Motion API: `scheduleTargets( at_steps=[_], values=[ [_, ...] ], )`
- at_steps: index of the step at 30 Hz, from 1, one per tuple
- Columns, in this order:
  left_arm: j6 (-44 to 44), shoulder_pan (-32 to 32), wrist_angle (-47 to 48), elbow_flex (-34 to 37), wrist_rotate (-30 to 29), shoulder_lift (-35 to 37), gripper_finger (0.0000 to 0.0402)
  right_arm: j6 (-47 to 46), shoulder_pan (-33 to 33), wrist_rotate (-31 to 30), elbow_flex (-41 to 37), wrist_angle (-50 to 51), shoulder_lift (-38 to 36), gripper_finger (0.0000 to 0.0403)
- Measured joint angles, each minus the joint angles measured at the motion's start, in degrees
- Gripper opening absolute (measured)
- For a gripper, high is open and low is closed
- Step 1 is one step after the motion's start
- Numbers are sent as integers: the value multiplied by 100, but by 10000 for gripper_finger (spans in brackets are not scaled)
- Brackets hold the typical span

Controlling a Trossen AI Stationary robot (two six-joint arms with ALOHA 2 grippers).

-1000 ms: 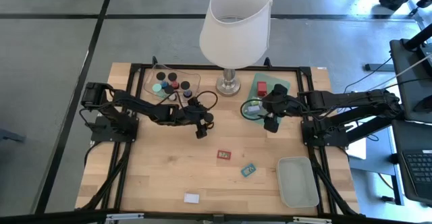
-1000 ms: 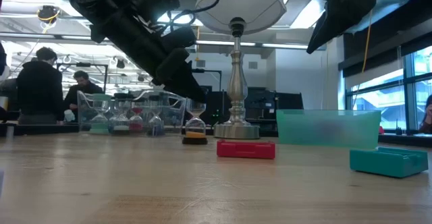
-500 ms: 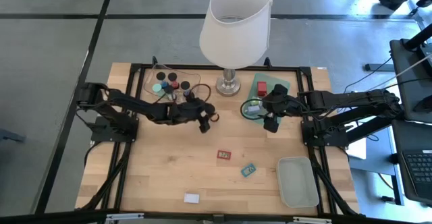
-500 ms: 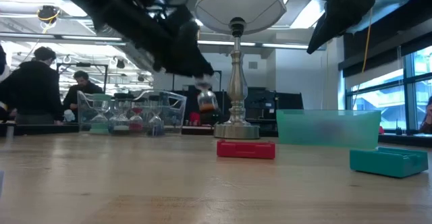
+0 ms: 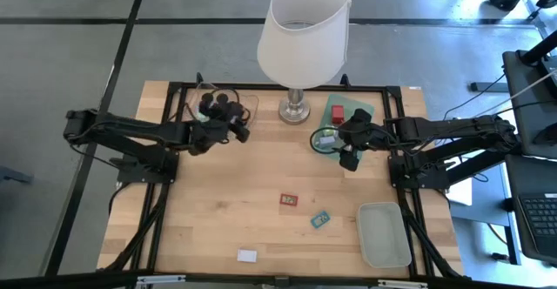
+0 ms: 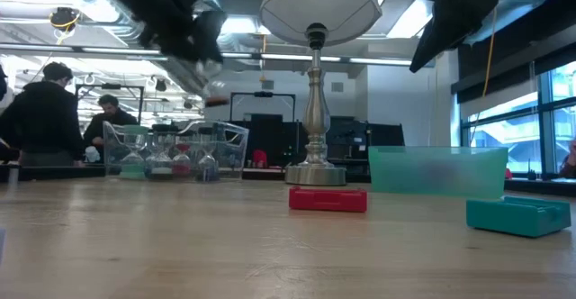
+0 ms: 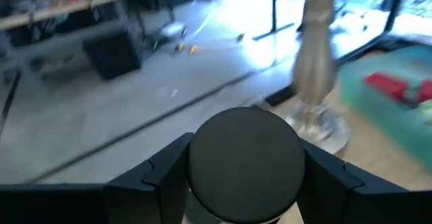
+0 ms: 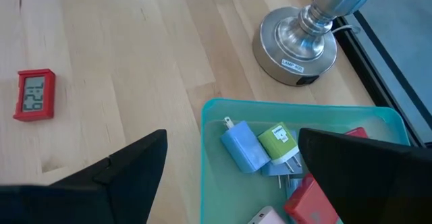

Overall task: Pick & Place Office items
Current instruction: Put the orange hourglass into the transparent bin

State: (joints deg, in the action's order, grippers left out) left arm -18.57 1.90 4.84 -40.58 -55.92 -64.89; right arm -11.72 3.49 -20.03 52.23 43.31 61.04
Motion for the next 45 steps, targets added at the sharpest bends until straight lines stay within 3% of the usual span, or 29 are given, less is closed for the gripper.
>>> scheduleTargets(
  at_steps=[5,22,27,40,45],
  values=[
    [-1001,235,867,216,207,-30,203,-27,0,0,0,0,2,339],
    [-1680,1004,335,1253,1092,-75,203,-5,0,-1,0,-46,2,339],
    [-1646,1066,-223,1494,1211,-71,212,-5,0,-2,0,-48,2,339],
    [-1212,1066,-409,1513,1232,-74,217,-3,0,-2,0,-87,2,339],
    [-579,1066,-854,1513,1320,-74,217,-3,0,-2,0,-87,2,339]
  ],
)
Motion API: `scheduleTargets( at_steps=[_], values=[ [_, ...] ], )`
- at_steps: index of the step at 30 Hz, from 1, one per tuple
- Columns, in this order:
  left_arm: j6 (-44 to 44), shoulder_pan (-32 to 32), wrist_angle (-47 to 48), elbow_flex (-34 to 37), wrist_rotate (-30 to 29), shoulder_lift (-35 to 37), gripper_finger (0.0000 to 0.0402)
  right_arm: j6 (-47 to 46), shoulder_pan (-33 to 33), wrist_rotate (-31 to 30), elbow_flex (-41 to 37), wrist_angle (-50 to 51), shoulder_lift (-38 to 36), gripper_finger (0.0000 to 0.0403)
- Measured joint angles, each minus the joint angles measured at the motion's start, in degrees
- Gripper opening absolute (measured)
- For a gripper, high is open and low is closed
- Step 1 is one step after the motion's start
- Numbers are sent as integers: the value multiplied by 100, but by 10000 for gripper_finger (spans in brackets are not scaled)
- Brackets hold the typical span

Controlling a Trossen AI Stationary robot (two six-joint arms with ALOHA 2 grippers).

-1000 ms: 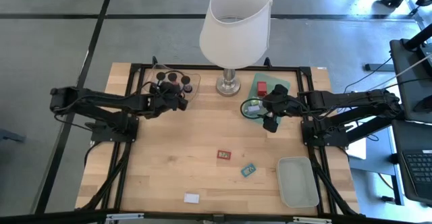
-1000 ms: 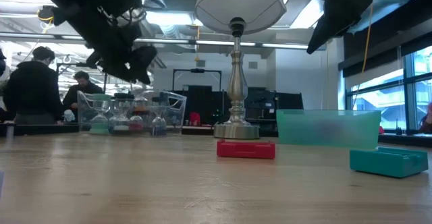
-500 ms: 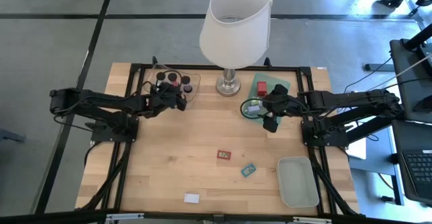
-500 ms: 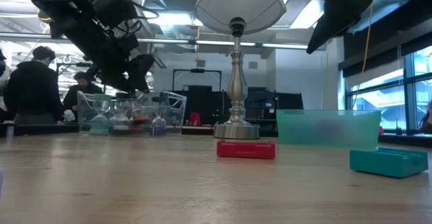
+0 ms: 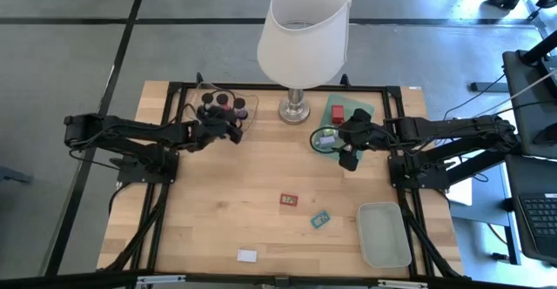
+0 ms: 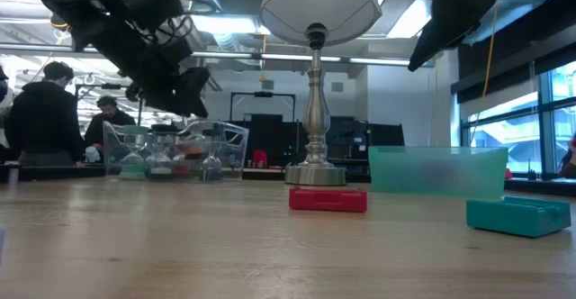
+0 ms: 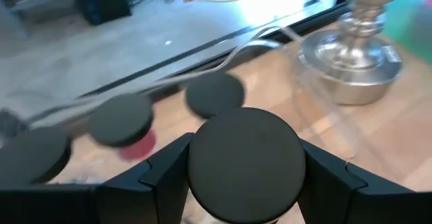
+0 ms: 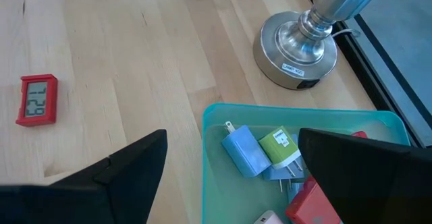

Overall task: Pick & Place Office items
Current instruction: Put the orange hourglass into the transparent bin

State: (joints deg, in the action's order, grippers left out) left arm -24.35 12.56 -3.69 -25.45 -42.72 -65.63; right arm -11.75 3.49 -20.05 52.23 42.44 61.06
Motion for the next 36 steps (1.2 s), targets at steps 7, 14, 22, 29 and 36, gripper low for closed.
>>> scheduleTargets(
  at_steps=[7,14,22,29,36],
  values=[
    [158,143,-210,0,203,-111,218,0,0,0,0,-18,0,339],
    [-452,650,-396,-20,574,-543,219,20,0,0,0,-151,0,339],
    [-79,785,-797,-10,980,-634,219,20,0,0,0,-151,0,339],
    [-54,785,-779,9,1449,-645,219,20,0,0,0,-151,0,339],
    [205,782,-804,9,1418,-615,222,20,0,0,0,-149,0,339]
  ],
)
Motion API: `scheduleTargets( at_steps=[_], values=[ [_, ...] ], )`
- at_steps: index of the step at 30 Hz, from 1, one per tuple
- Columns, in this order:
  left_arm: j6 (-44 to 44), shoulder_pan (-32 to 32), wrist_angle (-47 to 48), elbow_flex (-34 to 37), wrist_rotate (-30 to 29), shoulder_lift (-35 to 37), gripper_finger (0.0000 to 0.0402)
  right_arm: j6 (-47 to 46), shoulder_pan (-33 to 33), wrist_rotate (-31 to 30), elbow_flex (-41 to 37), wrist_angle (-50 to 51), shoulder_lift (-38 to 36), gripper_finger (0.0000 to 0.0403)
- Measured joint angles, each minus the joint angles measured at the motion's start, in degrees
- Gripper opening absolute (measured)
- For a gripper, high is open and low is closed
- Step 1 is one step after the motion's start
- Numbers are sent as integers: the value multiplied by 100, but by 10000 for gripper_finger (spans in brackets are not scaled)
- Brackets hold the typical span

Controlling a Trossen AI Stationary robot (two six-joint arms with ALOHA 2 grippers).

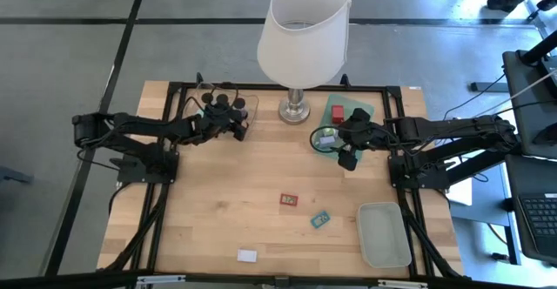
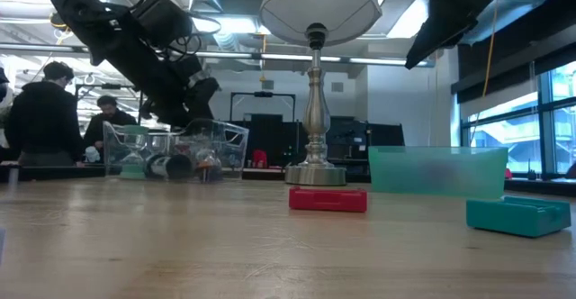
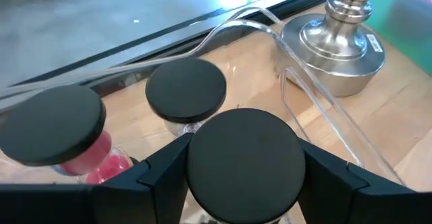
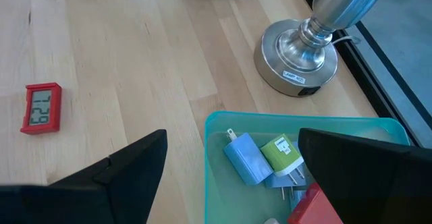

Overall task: Pick & Place Office items
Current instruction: Put the orange hourglass into the transparent bin, then put the red digital timer into the gray bin

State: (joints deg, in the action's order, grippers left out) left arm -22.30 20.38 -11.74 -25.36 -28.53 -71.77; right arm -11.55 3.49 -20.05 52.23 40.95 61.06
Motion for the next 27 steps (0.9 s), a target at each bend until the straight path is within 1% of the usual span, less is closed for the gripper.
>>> scheduleTargets(
  at_steps=[5,9,12,16,20,22,25,27],
  values=[
    [143,-2,-10,-7,34,94,238,0,0,0,0,0,0,339],
    [211,-2,-16,-9,166,240,256,0,0,0,0,0,0,339],
    [228,-2,-11,-9,151,360,270,0,0,0,0,0,0,339],
    [605,-2,-7,-9,182,635,276,0,0,2,0,2,0,339],
    [709,-38,-17,-9,549,1084,274,0,0,22,0,2,0,339],
    [844,-143,-28,-9,846,1310,272,-20,0,22,0,2,0,339],
    [1053,-485,-43,-11,1426,1509,273,-13,2,129,0,0,0,339],
    [1064,-824,-69,-13,1697,1523,274,2,36,282,0,-45,0,339]
  ],
)
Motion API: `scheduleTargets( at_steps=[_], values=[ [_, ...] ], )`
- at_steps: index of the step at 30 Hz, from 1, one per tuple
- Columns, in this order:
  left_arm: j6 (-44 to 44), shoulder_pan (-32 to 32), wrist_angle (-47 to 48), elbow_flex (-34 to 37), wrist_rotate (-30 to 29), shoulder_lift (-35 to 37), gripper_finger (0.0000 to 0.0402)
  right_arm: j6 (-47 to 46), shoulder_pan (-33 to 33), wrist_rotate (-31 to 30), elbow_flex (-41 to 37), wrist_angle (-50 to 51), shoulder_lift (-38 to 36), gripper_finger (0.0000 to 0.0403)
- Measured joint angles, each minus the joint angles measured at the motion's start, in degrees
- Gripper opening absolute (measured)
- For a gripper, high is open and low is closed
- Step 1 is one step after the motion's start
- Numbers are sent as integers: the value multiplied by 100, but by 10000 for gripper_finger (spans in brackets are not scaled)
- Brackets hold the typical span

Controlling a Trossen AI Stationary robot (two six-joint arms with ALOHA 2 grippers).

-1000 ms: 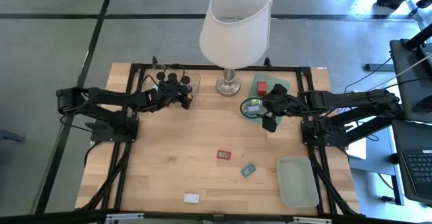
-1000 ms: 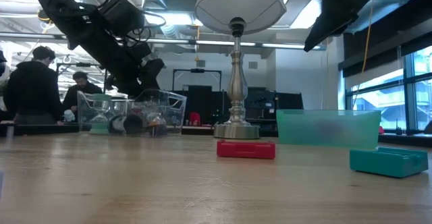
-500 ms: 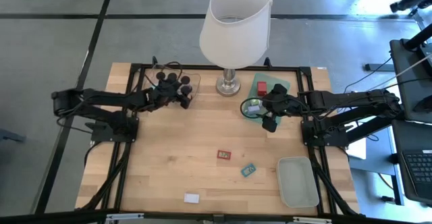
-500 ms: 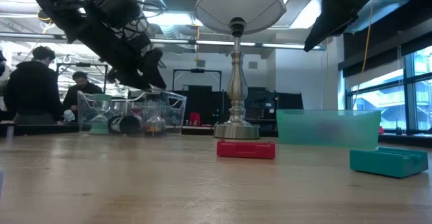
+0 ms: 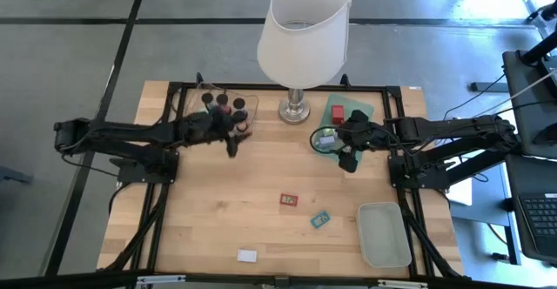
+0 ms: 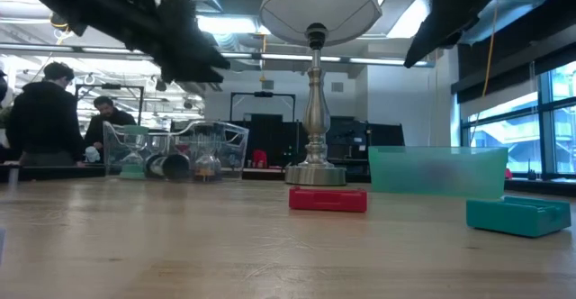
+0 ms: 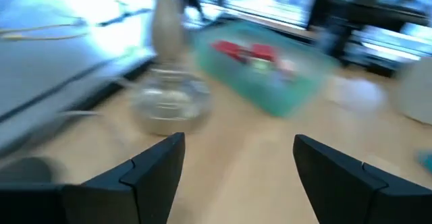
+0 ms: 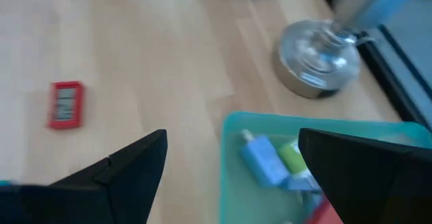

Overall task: Pick & Place Office items
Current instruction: Put the red digital timer into the gray bin

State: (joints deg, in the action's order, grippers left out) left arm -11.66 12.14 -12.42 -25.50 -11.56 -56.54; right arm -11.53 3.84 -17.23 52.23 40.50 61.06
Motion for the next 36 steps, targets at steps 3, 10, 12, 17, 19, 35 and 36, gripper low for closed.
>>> scheduleTargets(
  at_steps=[3,10,12,17,19,35,36],
  values=[
    [-2,-570,-32,-1,120,-20,274,132,156,206,0,-212,0,339],
    [-121,-1683,-265,-2,-221,-108,273,459,807,467,0,-899,99,339],
    [-125,-1911,-357,-2,-244,-108,274,467,997,481,0,-1210,248,339],
    [-124,-2370,-472,-2,-308,-108,272,464,1344,463,0,-2101,998,339],
    [-123,-2510,-476,-2,-514,-108,272,470,1426,330,0,-2481,1427,339],
    [-384,-3050,-451,-2,-1209,-108,274,197,1577,76,0,-3884,3947,339],
    [-411,-3068,-439,-2,-1248,-108,273,224,1583,88,-1,-3968,4011,339]
  ],
)
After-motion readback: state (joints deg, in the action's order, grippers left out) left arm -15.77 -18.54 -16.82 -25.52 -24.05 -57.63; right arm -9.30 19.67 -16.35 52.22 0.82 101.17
